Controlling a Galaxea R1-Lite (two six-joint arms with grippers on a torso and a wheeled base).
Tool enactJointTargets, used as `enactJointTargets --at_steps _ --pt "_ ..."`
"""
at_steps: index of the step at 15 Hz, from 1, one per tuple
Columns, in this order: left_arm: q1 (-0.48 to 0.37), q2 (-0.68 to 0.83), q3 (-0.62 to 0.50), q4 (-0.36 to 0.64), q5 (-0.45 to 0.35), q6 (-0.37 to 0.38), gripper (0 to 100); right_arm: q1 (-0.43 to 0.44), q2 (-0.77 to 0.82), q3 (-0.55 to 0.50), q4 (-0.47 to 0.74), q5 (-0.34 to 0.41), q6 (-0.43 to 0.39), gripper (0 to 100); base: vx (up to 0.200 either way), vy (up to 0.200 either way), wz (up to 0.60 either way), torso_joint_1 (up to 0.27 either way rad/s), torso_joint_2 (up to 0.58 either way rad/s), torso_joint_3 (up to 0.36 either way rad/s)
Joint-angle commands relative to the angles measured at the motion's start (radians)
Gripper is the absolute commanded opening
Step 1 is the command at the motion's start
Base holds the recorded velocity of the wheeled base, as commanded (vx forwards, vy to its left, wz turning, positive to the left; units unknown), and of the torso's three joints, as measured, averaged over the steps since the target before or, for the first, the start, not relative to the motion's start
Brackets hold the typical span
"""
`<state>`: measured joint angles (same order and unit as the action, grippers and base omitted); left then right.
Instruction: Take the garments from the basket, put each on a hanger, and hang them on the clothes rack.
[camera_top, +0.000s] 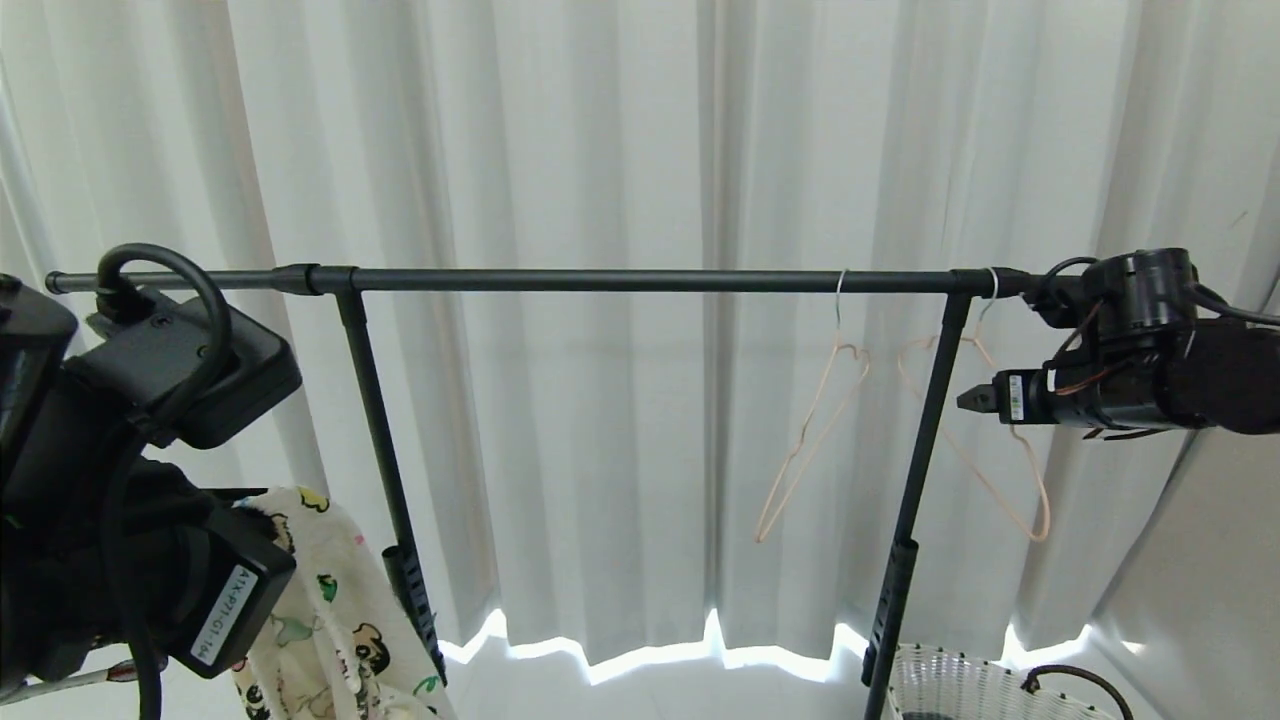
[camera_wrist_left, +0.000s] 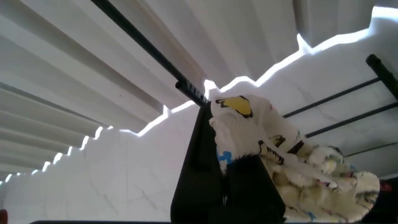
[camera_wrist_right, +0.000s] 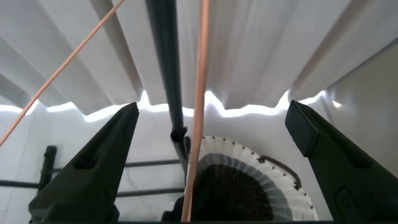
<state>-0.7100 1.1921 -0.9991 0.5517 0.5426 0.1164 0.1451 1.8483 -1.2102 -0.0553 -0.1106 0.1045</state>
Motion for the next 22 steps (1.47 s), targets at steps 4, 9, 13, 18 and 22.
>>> enactJointTargets --at_steps 4,9,13,18,22 --pt "-0.002 -0.002 0.017 -0.001 0.000 0.000 0 0.001 0.077 -0.081 0.086 -0.023 0.003 100 0.000 0.000 0.00 0.000 0.00 0.000" --pt "-0.002 -0.008 0.017 -0.001 0.002 0.000 0 0.002 0.071 -0.077 0.104 -0.023 0.017 100 0.000 0.000 0.00 0.000 0.00 0.000" --pt "-0.002 -0.028 0.028 0.001 0.004 0.000 0 0.001 0.060 -0.078 0.150 -0.023 0.057 0 0.000 0.000 0.00 0.000 0.00 0.000" --pt "-0.002 -0.028 0.022 -0.001 0.004 0.000 0 0.002 0.035 -0.078 0.149 -0.023 0.067 0 0.000 0.000 0.00 0.000 0.00 0.000" --pt "-0.002 -0.029 0.027 -0.049 0.005 0.002 0 0.001 -0.038 -0.068 0.149 -0.023 0.086 0 0.000 0.000 0.00 0.000 0.00 0.000"
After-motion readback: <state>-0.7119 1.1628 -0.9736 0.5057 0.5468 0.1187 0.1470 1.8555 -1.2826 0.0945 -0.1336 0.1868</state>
